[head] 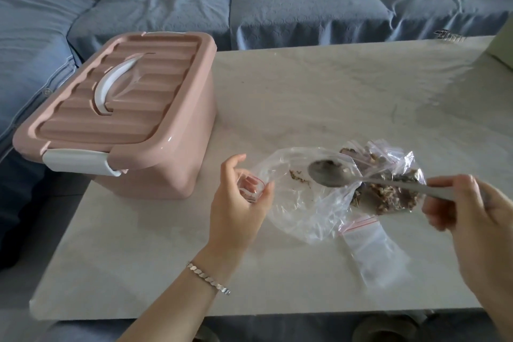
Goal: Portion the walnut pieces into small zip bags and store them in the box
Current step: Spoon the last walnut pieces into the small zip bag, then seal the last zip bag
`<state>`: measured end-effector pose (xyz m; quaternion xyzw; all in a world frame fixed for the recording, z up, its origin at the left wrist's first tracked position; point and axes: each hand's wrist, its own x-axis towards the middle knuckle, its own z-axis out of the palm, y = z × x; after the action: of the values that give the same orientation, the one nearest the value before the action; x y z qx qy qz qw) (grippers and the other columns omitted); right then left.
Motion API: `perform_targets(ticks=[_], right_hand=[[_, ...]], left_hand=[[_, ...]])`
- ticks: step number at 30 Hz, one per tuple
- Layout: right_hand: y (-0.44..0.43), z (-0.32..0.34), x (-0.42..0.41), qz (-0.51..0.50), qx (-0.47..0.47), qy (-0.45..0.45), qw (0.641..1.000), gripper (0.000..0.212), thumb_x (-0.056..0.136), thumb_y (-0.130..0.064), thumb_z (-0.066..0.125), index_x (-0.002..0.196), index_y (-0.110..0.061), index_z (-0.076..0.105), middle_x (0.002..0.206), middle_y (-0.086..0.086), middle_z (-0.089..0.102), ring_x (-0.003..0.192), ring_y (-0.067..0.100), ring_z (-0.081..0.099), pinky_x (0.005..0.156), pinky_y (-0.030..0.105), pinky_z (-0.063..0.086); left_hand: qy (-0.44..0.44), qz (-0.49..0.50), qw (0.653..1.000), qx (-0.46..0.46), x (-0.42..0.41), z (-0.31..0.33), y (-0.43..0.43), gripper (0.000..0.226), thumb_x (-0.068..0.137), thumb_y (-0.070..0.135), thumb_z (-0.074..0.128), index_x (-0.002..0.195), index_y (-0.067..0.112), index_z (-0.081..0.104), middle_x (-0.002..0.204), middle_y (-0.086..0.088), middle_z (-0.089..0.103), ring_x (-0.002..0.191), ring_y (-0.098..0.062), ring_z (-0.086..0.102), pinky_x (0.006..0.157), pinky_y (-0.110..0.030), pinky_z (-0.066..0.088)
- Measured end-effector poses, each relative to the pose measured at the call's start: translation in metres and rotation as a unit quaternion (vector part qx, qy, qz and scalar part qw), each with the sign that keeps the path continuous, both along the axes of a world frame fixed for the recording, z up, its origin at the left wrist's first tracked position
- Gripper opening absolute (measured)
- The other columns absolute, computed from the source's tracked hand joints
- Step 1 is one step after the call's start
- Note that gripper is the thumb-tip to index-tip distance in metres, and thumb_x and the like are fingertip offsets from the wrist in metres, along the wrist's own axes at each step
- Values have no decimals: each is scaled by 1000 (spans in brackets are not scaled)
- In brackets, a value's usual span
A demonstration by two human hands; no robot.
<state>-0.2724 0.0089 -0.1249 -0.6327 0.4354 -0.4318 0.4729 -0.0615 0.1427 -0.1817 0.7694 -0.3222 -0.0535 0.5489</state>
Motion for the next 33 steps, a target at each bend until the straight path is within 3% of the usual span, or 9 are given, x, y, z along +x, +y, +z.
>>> perform_targets(ticks=[5, 10, 15, 19, 22, 25, 28, 30, 33], right_hand=[[12, -57, -6, -34, 210, 10, 977, 33, 99, -16, 36, 77, -9, 60, 50, 1, 65, 40, 7, 55, 42, 14, 46], [38, -80, 42, -17, 273, -10, 962, 22, 98, -12, 39, 91, -6, 59, 69, 11, 67, 62, 21, 64, 51, 15, 53], [56, -93, 70, 87, 192, 163, 964, 11, 92, -11, 52, 101, -13, 58, 81, -1, 65, 72, 12, 62, 58, 17, 47], [56, -89, 61, 175, 107, 301, 931, 11, 88, -15, 56, 93, -24, 58, 90, -4, 63, 84, 14, 59, 71, 23, 48], [55, -81, 52, 199, -8, 373, 906, 23, 86, -16, 59, 109, -20, 61, 111, -3, 58, 103, 16, 52, 86, 20, 38], [56, -61, 54, 234, -117, 299, 918, 39, 80, -16, 68, 117, -25, 59, 109, -16, 50, 104, 0, 42, 88, 10, 28], [66, -43, 70, 318, -113, 233, 912, 38, 77, -30, 71, 110, -37, 54, 99, -35, 46, 95, -16, 46, 84, 1, 35], [72, -41, 79, 314, -102, 196, 923, 32, 76, -36, 68, 106, -35, 57, 96, -31, 54, 93, -11, 52, 82, 6, 42], [76, -42, 85, 271, -89, 132, 949, 27, 74, -20, 74, 96, -32, 66, 88, -22, 64, 84, 2, 60, 73, 16, 49]], left_hand=[[-3, -4, 1000, 0, 3, 2, 8, 51, 71, 27, 69, 107, 40, 36, 80, 11, 59, 70, -4, 58, 64, -12, 45], [-4, -11, 1000, 2, 1, 1, 13, 50, 72, 23, 70, 108, 38, 38, 81, 12, 60, 70, -2, 58, 65, -11, 45], [-2, -27, 1000, 12, 2, 0, 19, 56, 76, 10, 73, 105, 42, 38, 81, 9, 61, 74, -4, 59, 68, -14, 46], [15, -59, 998, 8, 2, 1, 21, 57, 76, 11, 73, 109, 40, 37, 79, 8, 56, 71, -4, 56, 69, -15, 45], [44, -66, 997, -2, -2, 0, 20, 53, 73, 23, 70, 112, 39, 37, 77, 10, 49, 69, -5, 51, 69, -17, 46], [92, -71, 993, -16, -7, 4, 14, 54, 76, 16, 74, 112, 36, 38, 78, 3, 44, 66, -4, 46, 69, -12, 43], [114, -100, 988, -17, -16, 16, 9, 59, 77, 14, 73, 117, 36, 35, 84, 2, 42, 67, 0, 46, 70, -11, 43], [143, -123, 982, -14, -23, 25, 6, 62, 77, 19, 73, 122, 34, 32, 90, 2, 40, 69, 3, 48, 69, -11, 45], [169, -147, 975, -3, -29, 31, 5, 70, 71, 32, 72, 124, 34, 27, 95, 3, 38, 86, 9, 47, 73, -3, 40]])
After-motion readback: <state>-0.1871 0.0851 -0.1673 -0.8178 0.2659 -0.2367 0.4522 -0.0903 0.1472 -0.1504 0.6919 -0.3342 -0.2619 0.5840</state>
